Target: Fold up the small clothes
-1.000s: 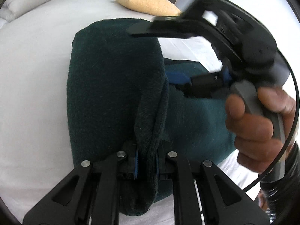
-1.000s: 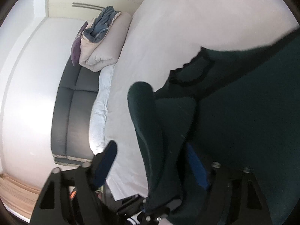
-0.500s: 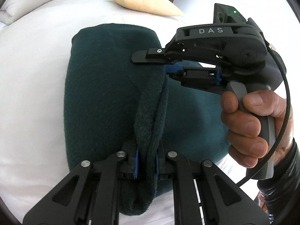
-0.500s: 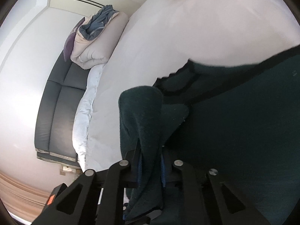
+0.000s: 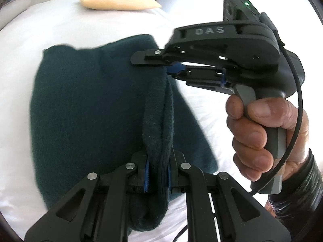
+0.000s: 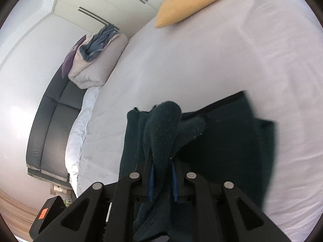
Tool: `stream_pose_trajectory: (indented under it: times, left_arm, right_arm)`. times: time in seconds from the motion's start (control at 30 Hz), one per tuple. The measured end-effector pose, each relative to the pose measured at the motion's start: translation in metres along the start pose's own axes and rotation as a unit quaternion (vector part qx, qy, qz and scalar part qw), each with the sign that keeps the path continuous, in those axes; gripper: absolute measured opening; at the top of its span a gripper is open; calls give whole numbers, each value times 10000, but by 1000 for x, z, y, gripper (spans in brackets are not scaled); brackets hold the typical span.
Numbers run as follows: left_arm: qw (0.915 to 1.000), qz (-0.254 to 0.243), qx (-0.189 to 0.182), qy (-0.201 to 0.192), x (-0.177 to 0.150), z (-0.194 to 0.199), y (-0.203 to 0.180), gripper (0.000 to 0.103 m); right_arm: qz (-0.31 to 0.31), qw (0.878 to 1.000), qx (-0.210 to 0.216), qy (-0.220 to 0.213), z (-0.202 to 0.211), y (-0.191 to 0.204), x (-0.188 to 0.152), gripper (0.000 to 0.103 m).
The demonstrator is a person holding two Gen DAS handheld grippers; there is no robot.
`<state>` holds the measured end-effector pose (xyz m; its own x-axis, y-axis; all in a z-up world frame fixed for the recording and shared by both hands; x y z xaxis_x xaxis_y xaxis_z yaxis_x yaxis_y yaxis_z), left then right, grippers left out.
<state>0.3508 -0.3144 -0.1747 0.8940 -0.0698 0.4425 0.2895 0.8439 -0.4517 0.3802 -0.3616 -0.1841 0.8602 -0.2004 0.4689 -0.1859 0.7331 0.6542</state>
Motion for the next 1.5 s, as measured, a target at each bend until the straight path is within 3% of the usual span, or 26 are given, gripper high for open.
stream_pose_trajectory:
  times: [0.37,0.53,0.67,0.8,0.97,1.03,1.1,1.13,1.37,1.43,1.5]
  left_arm:
    - [9999,7,-3,171,10,-32,-20,11]
    - [9998,118,4,185,20,-24,-19,11]
    - [9987,437,38,253,14,-22,-9,19]
    - [9963,485,-357,611,-3,9,0,22]
    - [9913,642,-948,654,-17,70,31,22]
    - [9918,693,-1000,404,-12,92,49,22]
    - [9923,727,-983,178,-7,105,71,22]
    - [9921,772,-975,143,-5,109,82,22]
    - [9952,832,-519,34,9,108,140,22]
    - [9959,750,-504,25,13,96,143,22]
    - [9970,660,-405,98,10,84,145,22]
  right_arm:
    - [-104,9998,-188,-40,21,-41,0,15]
    - [-111,9995,-287,54,20,-49,2,15]
    - [-334,9982,-469,192,15,-73,-8,15]
    - [-588,9978,-290,138,13,-85,-19,15]
    - [-753,9971,-26,68,21,-73,-28,19]
    - [-760,9971,42,38,26,-63,-36,26]
    - [-755,9971,46,39,33,-55,-48,40]
    - [-738,9973,44,27,36,-51,-53,41]
    - [-587,9983,-22,-8,61,-29,-101,41]
    - [-406,9987,-281,157,61,-26,-114,40]
    - [-190,9981,-524,277,60,-24,-123,27]
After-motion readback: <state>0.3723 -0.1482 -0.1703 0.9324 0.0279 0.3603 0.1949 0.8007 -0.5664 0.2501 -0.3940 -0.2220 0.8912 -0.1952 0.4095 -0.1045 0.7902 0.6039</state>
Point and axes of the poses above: each gripper's, at about its wrist camera, not at the fingertips, and z roughly against the way its jaws point, y to its left, x to its top, the point moved 9 cm from there along -z, roughly the way its jaws point, and after that the axes turned 10 degrees about z, right-handed, at the moved point
